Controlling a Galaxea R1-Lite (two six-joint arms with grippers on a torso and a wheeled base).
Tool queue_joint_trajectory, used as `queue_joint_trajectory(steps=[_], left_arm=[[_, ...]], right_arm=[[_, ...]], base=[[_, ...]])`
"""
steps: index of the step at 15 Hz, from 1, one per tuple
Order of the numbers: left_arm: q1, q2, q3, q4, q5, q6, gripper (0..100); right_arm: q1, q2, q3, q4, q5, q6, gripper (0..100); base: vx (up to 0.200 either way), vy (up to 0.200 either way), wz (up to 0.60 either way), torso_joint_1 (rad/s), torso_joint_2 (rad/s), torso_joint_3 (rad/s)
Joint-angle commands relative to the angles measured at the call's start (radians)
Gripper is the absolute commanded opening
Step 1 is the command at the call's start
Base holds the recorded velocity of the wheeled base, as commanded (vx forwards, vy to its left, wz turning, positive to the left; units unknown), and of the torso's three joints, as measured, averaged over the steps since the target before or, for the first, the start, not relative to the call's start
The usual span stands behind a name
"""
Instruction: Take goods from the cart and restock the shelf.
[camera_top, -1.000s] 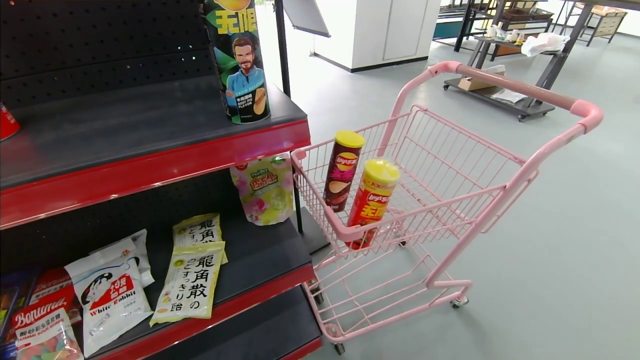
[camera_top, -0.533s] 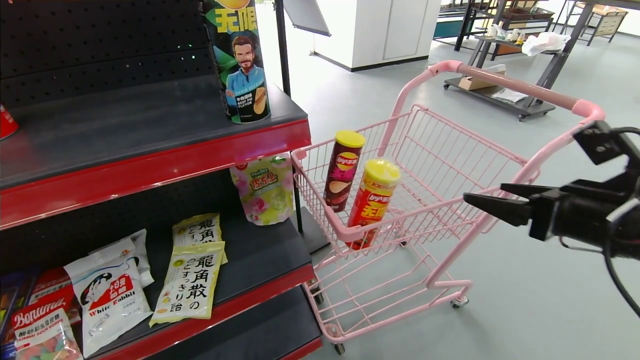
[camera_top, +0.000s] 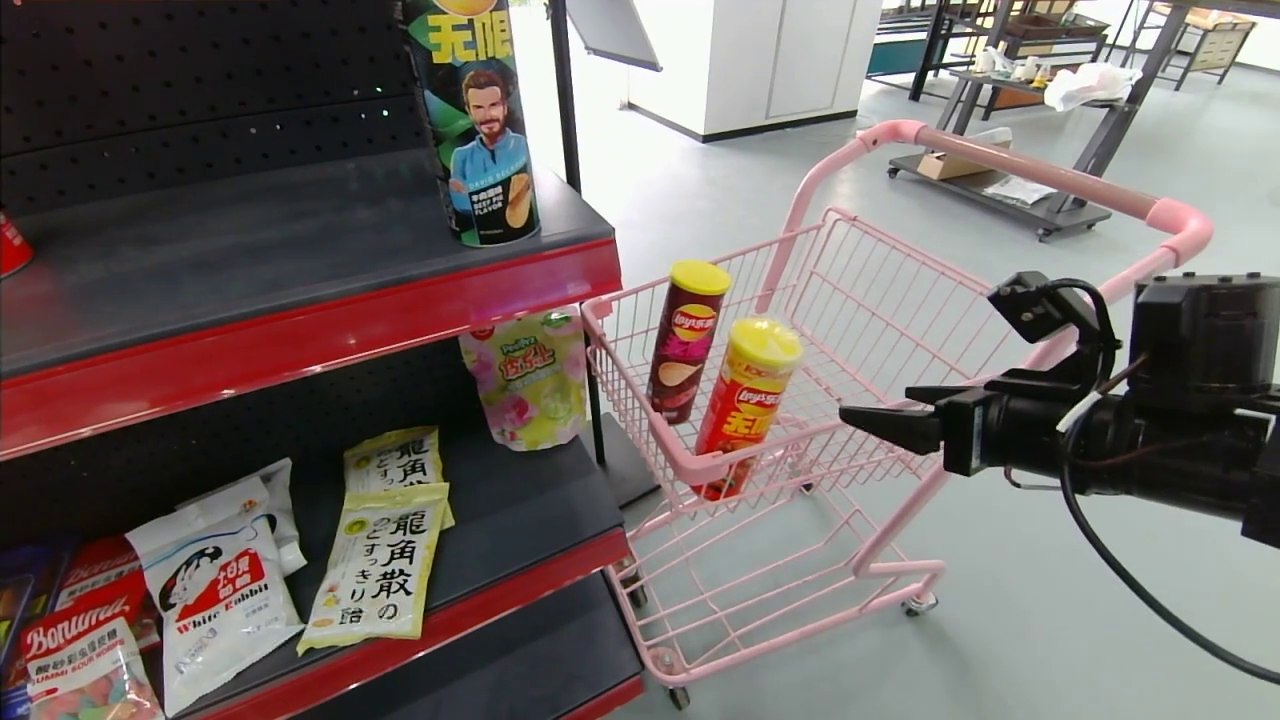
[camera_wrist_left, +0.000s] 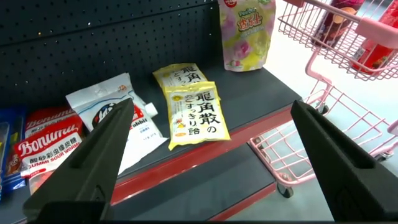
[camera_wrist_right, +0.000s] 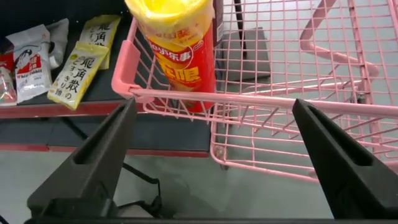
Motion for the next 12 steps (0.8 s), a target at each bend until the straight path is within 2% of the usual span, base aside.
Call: queue_joint_trajectory(steps=[1, 7, 12], left_arm=[[0.0, 0.001, 0.0, 0.0, 0.0, -0.001, 100], [0.0, 0.001, 0.0, 0.0, 0.0, 0.001, 100], [0.0, 0.001, 0.0, 0.0, 0.0, -0.002, 100]], right_arm=[[0.002, 0.026, -0.008, -0.001, 0.001, 0.0, 100], [0.062, 0.113, -0.109, -0.001, -0.003, 0.001, 100], [0.108, 0.136, -0.103, -0.001, -0.006, 0.003, 100]], base=[[0.0, 0.0, 0.0, 0.0, 0.0, 0.0], [0.0, 0.0, 0.0, 0.0, 0.0, 0.0], [0.0, 0.0, 0.0, 0.0, 0.0, 0.0]])
